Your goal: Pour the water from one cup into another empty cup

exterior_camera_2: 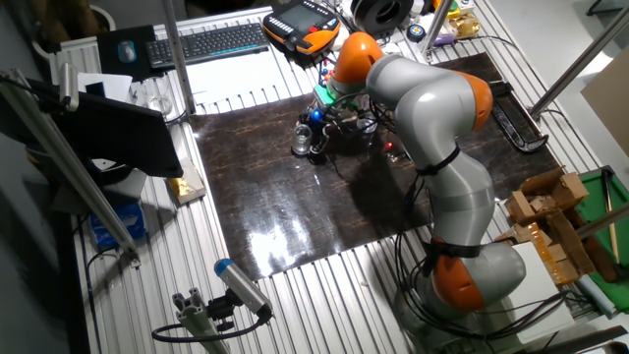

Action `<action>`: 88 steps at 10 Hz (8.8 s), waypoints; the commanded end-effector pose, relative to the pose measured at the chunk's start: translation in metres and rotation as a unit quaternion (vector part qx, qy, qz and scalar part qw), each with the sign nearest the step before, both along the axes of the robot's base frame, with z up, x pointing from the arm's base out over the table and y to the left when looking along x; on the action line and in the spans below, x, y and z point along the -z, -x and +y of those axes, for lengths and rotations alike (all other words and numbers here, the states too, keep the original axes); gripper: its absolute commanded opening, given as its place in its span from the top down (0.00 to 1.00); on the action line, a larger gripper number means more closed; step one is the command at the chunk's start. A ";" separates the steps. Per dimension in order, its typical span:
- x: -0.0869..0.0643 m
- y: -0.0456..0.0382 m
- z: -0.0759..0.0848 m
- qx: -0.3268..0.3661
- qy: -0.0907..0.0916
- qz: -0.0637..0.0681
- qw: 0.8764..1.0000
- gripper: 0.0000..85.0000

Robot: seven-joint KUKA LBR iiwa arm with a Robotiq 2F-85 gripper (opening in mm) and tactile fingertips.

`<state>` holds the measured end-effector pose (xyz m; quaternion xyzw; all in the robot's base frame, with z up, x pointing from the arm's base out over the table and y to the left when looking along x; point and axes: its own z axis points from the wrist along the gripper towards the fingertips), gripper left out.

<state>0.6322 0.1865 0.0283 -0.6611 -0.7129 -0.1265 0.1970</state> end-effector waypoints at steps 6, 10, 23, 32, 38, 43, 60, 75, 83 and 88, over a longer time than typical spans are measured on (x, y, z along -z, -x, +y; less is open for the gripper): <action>0.003 0.0000 0.001 0.000 -0.018 0.016 1.000 0.00; 0.002 0.0004 0.001 -0.013 -0.029 0.017 0.999 0.00; 0.001 0.0018 0.004 -0.046 -0.049 0.017 0.998 0.03; 0.002 0.0029 0.005 -0.046 -0.064 0.015 0.997 0.72; -0.009 0.0044 0.001 -0.050 -0.047 0.009 0.998 0.99; -0.030 0.0069 -0.010 -0.050 -0.049 0.001 0.998 0.99; -0.091 0.0075 -0.090 -0.051 -0.025 -0.002 0.998 0.99; -0.098 0.0069 -0.106 -0.037 -0.024 -0.007 0.999 0.99; -0.130 0.0189 -0.160 -0.002 -0.007 -0.017 1.000 0.99; -0.136 0.0233 -0.169 0.008 0.002 -0.016 1.000 0.99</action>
